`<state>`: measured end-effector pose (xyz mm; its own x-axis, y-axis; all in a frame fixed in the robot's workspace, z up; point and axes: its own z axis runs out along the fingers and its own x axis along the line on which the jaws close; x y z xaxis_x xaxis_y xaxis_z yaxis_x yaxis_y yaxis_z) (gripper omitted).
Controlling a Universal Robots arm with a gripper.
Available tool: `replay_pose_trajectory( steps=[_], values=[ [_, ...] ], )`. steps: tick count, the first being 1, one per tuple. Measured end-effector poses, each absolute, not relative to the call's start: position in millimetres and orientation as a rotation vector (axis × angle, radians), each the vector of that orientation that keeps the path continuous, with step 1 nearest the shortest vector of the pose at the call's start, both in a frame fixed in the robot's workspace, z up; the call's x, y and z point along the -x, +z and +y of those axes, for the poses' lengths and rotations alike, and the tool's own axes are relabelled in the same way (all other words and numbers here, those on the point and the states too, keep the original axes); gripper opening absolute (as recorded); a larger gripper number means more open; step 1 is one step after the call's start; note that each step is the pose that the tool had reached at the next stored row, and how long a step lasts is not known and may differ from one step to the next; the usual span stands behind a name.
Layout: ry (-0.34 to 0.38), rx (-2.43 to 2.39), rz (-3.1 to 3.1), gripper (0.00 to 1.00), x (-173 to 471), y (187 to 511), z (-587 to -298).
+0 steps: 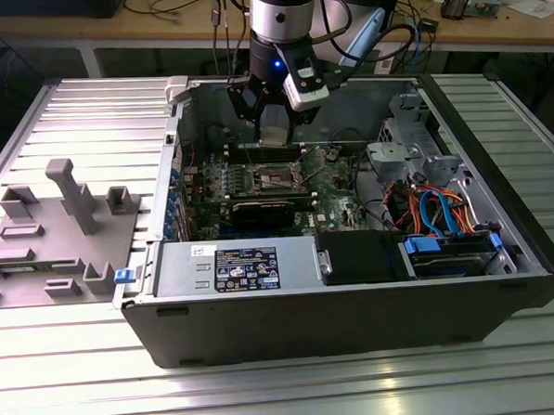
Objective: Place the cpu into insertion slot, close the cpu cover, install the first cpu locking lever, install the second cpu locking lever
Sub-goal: 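Place the cpu into insertion slot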
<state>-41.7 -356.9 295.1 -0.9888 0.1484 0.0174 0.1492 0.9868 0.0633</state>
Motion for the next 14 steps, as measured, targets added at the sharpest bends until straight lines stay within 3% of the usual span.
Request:
replay_pose_trajectory(
  steps=[14],
  values=[
    [-0.095,0.267,-3.117,0.55,41.7,295.0,-356.9]
  ],
)
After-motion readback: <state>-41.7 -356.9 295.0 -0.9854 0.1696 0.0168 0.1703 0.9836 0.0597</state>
